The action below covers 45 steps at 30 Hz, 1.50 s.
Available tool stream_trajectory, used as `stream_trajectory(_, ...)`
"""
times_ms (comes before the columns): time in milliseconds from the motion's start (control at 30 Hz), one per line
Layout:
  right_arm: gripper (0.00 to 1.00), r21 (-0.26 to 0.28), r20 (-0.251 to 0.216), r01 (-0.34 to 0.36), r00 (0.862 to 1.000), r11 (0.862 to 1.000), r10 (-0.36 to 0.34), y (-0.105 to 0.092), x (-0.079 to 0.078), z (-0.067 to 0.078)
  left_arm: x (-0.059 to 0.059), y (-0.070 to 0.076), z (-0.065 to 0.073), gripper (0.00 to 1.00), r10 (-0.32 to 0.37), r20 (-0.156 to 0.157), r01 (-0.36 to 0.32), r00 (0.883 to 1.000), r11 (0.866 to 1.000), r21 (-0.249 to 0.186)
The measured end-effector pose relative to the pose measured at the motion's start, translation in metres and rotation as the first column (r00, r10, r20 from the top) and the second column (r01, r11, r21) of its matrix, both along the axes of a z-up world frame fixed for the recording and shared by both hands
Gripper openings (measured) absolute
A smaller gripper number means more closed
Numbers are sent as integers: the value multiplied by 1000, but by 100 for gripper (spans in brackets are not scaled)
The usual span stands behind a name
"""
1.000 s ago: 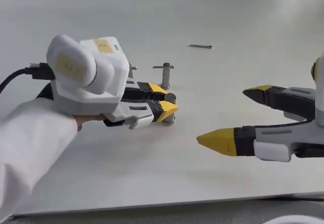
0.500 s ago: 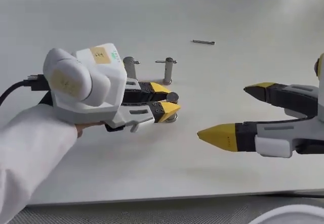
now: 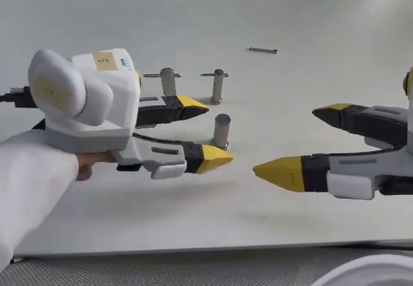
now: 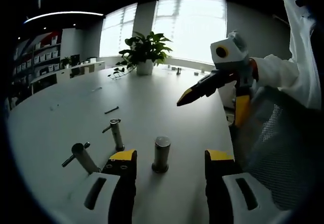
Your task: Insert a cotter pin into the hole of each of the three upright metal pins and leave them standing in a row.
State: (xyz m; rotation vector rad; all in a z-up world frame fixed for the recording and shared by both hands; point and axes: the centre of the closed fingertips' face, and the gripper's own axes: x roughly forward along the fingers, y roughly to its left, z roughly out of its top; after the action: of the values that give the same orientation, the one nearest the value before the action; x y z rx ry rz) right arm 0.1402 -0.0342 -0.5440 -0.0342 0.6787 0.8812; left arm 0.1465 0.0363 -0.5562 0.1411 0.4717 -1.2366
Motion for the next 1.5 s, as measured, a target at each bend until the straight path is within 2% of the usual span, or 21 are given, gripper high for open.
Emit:
stream_trajectory(100, 89, 0, -2, -3, 1000, 1000, 3, 0, 0, 0, -10, 6, 2, 67, -10, -54, 8, 999, 999, -33)
stream_trajectory(267, 89, -3, -3, -6, 1000, 1000, 6, 1, 0, 0, -18, 15, 6, 99, 7, -87, -12, 996, 998, -54)
stream_trajectory(367, 89, -8, -7, -11, 1000, 1000, 11, 2, -1, 0, -23, 22, 4, 99, 14, -108, -18, 994, 999, -36)
stream_trajectory(500, 89, -8, -8, -12, 1000, 1000, 12, 2, 0, -1, -24, 29, 9, 99, 41, -105, -47, 994, 998, -51)
stream_trajectory(667, 89, -14, -7, -19, 1000, 1000, 19, 1, 0, -1, -22, 37, 12, 99, 80, -85, -83, 993, 996, -37)
stream_trajectory(933, 89, -29, -2, -27, 1000, 999, 27, -2, 2, 2, -19, 52, 16, 99, 138, -83, -141, 987, 989, -36)
stream_trajectory(1167, 89, -41, 19, -41, 999, 998, 42, -3, 8, 12, -19, 59, 18, 99, 153, -81, -156, 985, 987, -37)
stream_trajectory(1333, 88, -42, 42, -59, 997, 997, 60, -2, 17, 25, -18, 63, 19, 99, 167, -81, -170, 983, 985, -36)
stream_trajectory(1433, 88, -19, 64, -94, 993, 995, 95, 4, 26, 37, -16, 73, 16, 99, 180, -73, -182, 981, 983, -22)
stream_trajectory(1500, 86, -51, 88, -131, 987, 990, 135, 3, 35, 44, -18, 72, 18, 99, 185, -76, -188, 980, 982, -27)
